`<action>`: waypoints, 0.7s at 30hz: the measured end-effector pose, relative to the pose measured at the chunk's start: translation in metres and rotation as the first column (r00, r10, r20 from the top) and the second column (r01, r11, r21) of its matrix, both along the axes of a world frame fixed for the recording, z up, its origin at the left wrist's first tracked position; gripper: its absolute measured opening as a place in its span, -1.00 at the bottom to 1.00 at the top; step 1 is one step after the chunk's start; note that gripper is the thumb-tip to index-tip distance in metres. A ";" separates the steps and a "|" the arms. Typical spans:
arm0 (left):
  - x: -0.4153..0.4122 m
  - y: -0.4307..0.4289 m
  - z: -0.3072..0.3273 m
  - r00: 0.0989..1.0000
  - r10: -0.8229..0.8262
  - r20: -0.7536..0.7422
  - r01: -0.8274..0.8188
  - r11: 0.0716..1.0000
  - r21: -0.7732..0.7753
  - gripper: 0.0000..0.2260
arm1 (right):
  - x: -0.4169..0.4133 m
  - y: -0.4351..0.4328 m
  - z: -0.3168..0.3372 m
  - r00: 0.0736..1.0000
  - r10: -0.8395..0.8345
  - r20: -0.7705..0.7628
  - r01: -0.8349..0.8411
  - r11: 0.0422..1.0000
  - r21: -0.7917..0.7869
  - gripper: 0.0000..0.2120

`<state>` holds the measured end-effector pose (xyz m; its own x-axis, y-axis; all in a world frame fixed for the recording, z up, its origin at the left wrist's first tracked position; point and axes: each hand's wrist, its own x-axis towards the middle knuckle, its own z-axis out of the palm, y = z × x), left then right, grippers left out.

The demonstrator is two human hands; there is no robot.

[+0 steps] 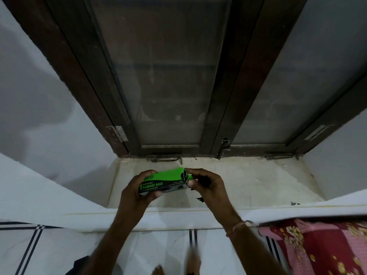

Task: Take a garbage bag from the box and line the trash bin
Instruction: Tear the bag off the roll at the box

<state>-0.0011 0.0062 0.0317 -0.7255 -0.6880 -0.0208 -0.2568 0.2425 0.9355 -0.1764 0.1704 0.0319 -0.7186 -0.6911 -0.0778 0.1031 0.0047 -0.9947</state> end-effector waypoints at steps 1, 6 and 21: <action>0.001 -0.001 -0.001 1.000 -0.006 0.006 0.006 1.000 0.002 -0.49 | 0.003 0.000 0.000 1.000 -0.029 -0.001 0.029 1.000 -0.005 -0.70; 0.007 -0.002 -0.008 1.000 0.023 -0.010 -0.024 1.000 -0.017 -0.54 | 0.017 -0.004 -0.005 0.980 -0.181 -0.077 0.181 0.983 -0.006 -0.69; 0.008 0.002 -0.009 0.989 0.116 -0.088 -0.120 0.991 -0.053 -0.48 | 0.034 -0.013 0.018 0.974 -0.209 0.089 0.215 0.975 -0.062 -0.67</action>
<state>0.0065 0.0078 0.0226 -0.6366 -0.7671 0.0792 -0.2075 0.2693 0.9405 -0.1420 0.1570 0.0500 -0.8425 -0.5296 -0.0981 0.1746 -0.0963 -0.9799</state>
